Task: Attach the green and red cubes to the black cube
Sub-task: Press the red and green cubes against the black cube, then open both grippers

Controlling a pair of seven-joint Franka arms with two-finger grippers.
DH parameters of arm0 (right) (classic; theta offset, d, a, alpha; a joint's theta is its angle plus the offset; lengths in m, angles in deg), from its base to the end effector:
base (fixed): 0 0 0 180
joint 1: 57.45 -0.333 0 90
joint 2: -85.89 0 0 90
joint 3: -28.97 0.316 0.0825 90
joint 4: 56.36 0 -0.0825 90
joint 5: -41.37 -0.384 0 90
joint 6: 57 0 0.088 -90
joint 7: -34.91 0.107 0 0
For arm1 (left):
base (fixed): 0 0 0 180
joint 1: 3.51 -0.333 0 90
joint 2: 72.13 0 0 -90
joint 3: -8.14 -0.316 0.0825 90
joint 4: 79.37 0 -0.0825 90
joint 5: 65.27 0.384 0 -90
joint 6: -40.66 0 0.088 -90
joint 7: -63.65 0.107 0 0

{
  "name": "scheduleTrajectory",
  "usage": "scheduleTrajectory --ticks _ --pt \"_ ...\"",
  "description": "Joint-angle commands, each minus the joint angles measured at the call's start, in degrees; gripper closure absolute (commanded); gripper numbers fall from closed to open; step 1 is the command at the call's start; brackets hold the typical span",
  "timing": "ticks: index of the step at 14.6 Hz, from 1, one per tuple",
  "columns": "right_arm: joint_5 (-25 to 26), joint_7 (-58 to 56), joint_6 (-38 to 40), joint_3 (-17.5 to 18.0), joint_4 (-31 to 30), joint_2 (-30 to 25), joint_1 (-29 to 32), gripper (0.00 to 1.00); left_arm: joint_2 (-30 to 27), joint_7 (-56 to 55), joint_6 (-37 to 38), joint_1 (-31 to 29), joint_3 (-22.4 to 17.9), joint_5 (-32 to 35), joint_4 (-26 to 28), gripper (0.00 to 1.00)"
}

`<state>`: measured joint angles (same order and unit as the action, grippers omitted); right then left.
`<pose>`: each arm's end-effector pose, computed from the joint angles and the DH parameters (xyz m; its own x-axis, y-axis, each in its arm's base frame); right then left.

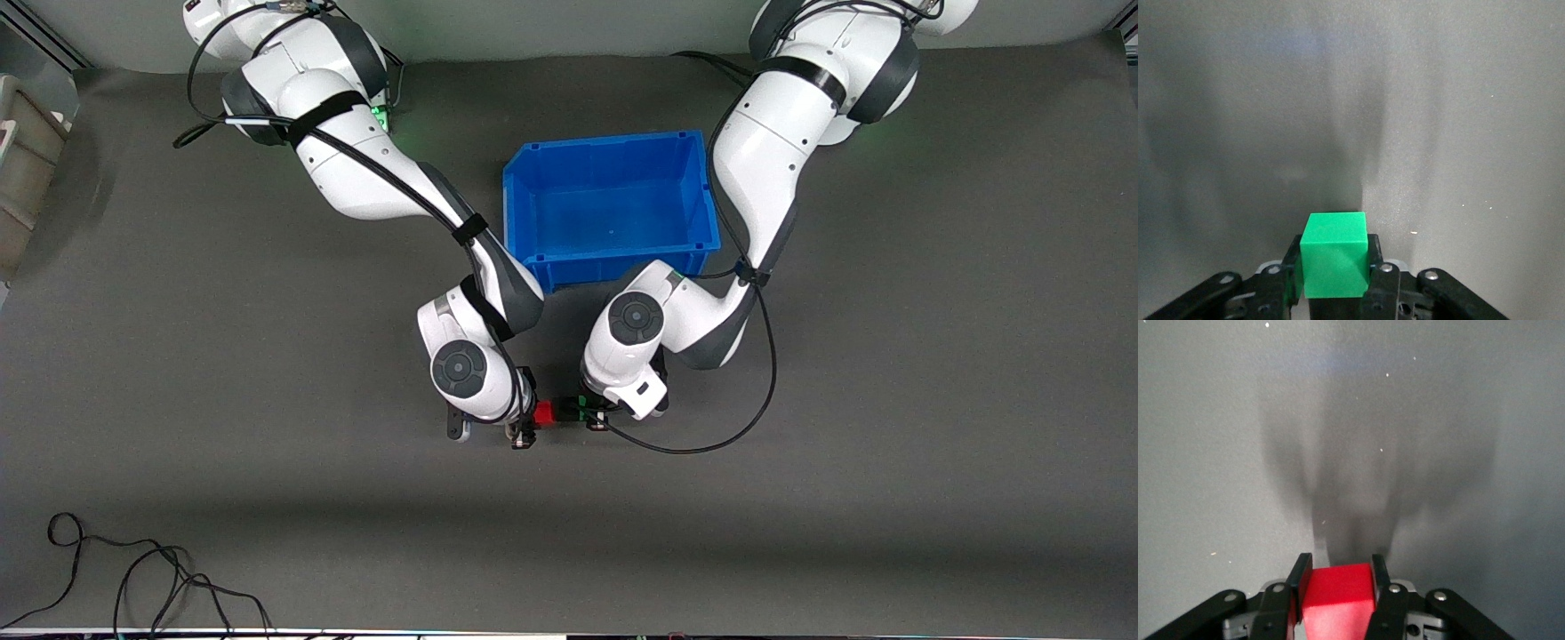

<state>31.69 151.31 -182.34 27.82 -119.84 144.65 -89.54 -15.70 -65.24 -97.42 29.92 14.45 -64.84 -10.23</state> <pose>0.6595 0.4084 0.1896 -0.0055 -0.9910 -0.1340 -0.9999 0.0039 0.0119 0.6152 -0.4776 0.2001 -0.0265 0.9786 -0.2040 0.9918 0.0512 0.1167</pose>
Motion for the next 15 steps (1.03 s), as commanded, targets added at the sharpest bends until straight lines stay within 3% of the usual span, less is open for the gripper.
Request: scheduleTrajectory --ticks 1,9,10,11,13,14,15 --pt "1.16 2.25 -0.17 -0.43 2.49 1.61 -0.87 1.0 -0.09 -1.01 0.35 1.2 -0.6 -0.08 -0.58 1.0" --pt "1.25 1.64 -0.17 -0.43 2.31 1.7 -1.49 1.0 -0.09 -1.1 0.18 1.2 -0.6 -0.08 -0.58 1.0" --pt "1.16 1.2 -0.17 -0.43 2.31 1.62 -1.14 0.91 -0.09 -1.1 0.18 1.2 -0.6 -0.08 -0.58 1.0" --pt "1.16 0.93 -0.17 -0.43 2.48 1.61 -0.88 0.71 -0.09 -1.01 0.09 1.2 -0.6 -0.08 -0.58 0.94" --pt "1.16 -0.73 -0.17 -0.43 2.66 1.53 -0.79 0.08 -0.18 -0.84 0.18 1.2 -0.68 0.53 -0.58 0.58" --pt "1.16 -1.61 -0.17 -0.43 2.66 1.44 -0.79 0.0 -0.18 -0.84 0.09 1.12 -0.68 0.54 -0.67 0.42" --pt "1.16 -1.79 -0.17 -0.43 2.66 1.26 -0.79 0.0 -0.26 -0.75 0.18 1.12 -0.77 0.62 -0.76 0.12"
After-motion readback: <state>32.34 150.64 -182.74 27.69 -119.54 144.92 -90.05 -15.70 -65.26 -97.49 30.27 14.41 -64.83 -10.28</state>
